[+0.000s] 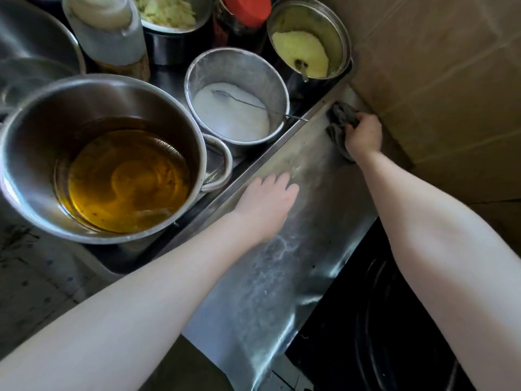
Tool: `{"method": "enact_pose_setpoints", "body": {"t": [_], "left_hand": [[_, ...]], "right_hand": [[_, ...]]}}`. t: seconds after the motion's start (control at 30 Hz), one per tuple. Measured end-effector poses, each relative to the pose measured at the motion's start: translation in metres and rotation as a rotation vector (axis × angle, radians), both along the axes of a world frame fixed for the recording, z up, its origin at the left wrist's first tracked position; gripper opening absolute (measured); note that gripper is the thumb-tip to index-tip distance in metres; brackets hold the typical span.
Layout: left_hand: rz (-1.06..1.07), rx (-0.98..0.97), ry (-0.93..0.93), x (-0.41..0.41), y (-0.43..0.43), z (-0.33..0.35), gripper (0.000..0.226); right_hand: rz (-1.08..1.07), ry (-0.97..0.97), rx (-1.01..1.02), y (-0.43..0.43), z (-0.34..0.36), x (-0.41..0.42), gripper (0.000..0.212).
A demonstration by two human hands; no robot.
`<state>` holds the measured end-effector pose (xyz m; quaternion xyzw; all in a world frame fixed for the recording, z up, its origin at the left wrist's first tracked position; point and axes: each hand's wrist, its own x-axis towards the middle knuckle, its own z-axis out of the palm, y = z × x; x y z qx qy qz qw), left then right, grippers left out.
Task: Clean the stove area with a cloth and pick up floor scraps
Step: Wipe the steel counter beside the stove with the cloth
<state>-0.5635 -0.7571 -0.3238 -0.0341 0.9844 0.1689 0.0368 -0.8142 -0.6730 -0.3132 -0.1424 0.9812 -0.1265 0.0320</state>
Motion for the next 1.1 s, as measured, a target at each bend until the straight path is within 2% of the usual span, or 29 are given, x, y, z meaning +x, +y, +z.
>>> {"method": "enact_pose_setpoints", "body": {"t": [0.17, 0.5, 0.63, 0.77, 1.1], "left_hand": [[-0.002, -0.004, -0.009, 0.002, -0.003, 0.001, 0.036], [-0.047, 0.019, -0.081, 0.037, 0.003, 0.001, 0.042], [-0.076, 0.032, -0.129, 0.065, 0.007, 0.0, 0.044], [-0.077, 0.036, -0.165, 0.092, 0.001, 0.001, 0.049], [-0.102, 0.005, -0.155, 0.148, -0.019, 0.019, 0.045]], "right_hand": [[-0.016, -0.04, 0.036, 0.017, 0.005, -0.008, 0.028], [-0.338, -0.09, -0.014, 0.062, 0.005, 0.02, 0.029], [-0.302, -0.057, 0.028, 0.06, -0.001, 0.056, 0.028], [-0.285, -0.086, -0.039, 0.059, -0.003, 0.091, 0.029], [-0.174, -0.079, -0.003, 0.05, -0.006, 0.206, 0.031]]}}
